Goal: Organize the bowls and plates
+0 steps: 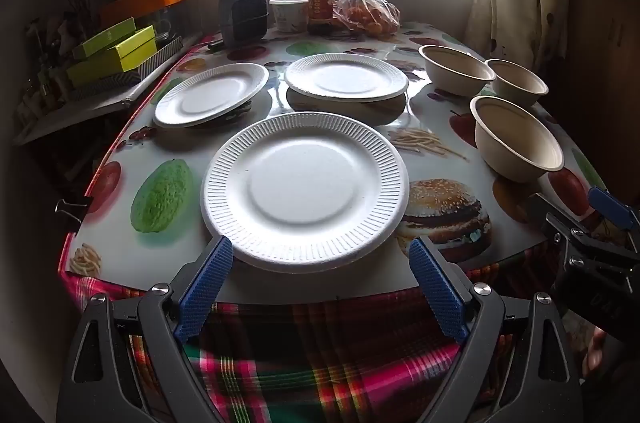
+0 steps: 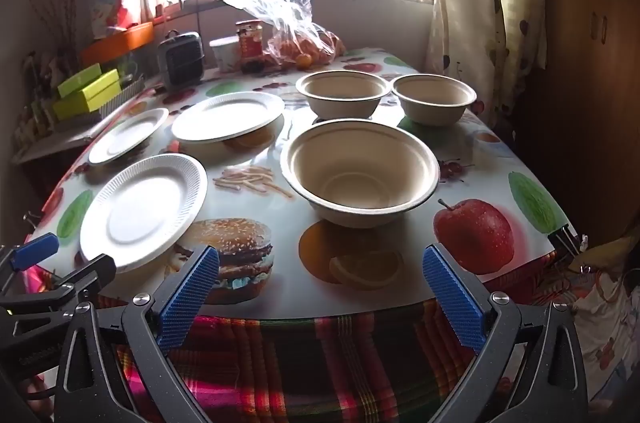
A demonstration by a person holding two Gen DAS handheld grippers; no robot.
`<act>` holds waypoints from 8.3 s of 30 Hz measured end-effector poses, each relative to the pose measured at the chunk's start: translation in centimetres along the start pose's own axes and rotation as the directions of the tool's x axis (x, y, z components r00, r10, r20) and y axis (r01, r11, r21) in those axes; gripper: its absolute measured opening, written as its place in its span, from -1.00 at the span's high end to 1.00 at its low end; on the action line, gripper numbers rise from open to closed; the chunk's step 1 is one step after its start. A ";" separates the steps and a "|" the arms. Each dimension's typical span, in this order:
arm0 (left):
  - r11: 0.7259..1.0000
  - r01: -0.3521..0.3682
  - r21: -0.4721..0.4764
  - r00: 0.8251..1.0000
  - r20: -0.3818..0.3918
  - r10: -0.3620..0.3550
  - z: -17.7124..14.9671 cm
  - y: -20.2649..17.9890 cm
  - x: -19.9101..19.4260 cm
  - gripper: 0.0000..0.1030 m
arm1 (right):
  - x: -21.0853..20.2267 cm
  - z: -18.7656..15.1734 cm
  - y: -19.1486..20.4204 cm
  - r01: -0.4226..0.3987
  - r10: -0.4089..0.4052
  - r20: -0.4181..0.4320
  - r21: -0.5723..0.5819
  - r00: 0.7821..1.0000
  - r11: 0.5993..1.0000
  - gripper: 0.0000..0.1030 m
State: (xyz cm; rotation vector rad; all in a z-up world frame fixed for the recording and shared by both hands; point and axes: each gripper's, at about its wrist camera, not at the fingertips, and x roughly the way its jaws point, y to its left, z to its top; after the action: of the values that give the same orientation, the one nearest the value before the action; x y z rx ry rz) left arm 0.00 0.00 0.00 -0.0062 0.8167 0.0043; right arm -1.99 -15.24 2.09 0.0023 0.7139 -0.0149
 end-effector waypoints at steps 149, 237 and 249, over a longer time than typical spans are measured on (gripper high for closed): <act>0.932 -0.072 -0.355 0.997 -0.042 0.061 13.1 24.2 6.7 -0.75 | 11.3 23.1 17.0 -0.570 0.509 -0.305 -0.159 0.805 0.806 -0.99; 0.895 0.028 -0.444 0.987 -0.132 -0.096 14.9 24.5 12.5 0.68 | 24.9 21.0 21.7 -0.569 0.468 -0.479 -0.082 0.742 0.819 0.60; 0.909 0.061 -0.412 0.987 -0.109 -0.116 14.5 22.3 10.2 0.68 | 21.7 20.4 18.9 -0.560 0.469 -0.468 -0.069 0.749 0.825 0.60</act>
State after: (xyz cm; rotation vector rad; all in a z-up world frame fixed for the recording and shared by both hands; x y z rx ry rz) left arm 17.44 22.44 2.43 -0.4440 0.9353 0.0895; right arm 28.06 3.19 3.27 0.0061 1.1434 0.6209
